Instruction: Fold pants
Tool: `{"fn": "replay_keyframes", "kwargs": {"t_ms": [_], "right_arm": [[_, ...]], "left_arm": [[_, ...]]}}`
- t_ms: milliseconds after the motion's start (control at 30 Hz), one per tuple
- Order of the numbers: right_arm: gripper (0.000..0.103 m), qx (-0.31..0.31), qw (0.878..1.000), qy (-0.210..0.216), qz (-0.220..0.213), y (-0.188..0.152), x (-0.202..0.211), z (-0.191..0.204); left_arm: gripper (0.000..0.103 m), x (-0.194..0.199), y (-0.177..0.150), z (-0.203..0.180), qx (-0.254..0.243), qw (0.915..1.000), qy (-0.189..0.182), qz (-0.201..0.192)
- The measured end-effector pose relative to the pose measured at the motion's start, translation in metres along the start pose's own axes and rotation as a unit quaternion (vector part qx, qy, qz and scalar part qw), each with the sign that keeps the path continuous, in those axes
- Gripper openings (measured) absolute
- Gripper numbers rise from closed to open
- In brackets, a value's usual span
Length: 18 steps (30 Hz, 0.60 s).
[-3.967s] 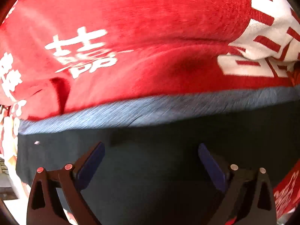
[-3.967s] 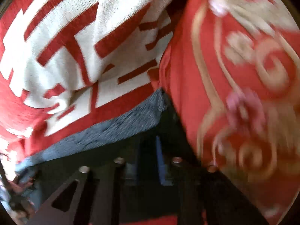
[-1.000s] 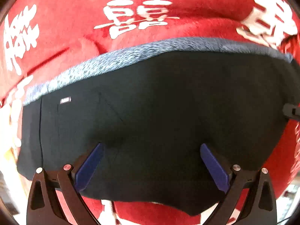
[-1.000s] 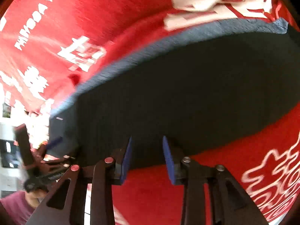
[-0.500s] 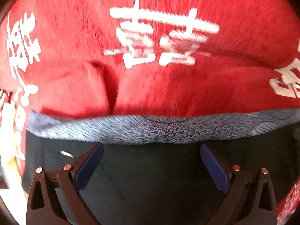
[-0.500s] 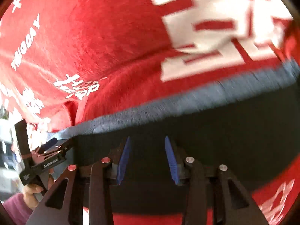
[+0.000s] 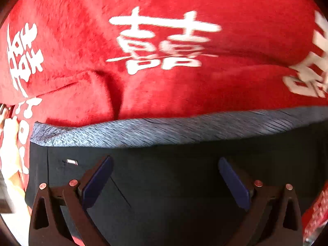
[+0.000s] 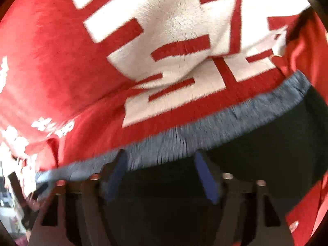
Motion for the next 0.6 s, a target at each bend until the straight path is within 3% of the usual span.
{"fn": "replay_keyframes", "kwargs": {"t_ms": [133,300,467,600], "right_arm": [[0.074,-0.018,1.000,-0.002,0.015,-0.053,0.025,-0.014],[0.074,-0.071,0.997,-0.006,0.020,-0.093,0.045,-0.042],[0.074,-0.111,0.992,-0.051,-0.020,-0.086,0.081,-0.105],[0.073,-0.190,0.978,-0.061,-0.069,-0.060,0.103,-0.165]], "left_arm": [[0.103,0.028,-0.019,-0.040,-0.030,0.9989,-0.036,0.001],[0.103,0.041,-0.043,-0.092,-0.069,0.9954,-0.065,0.012],[0.103,0.052,-0.047,-0.128,-0.077,0.9940,-0.078,0.006],[0.103,0.039,-0.044,-0.139,-0.075,0.9950,-0.065,0.012]]}}
Point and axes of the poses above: each gripper's, at about its wrist camera, not at the fingertips, and x roughly against the way its jaws point, z to its left, y to its top, the point moved 10 cm from there along -x, roughly the way its jaws point, and after that the axes turned 6 degrees about y, right-handed, at the moved point
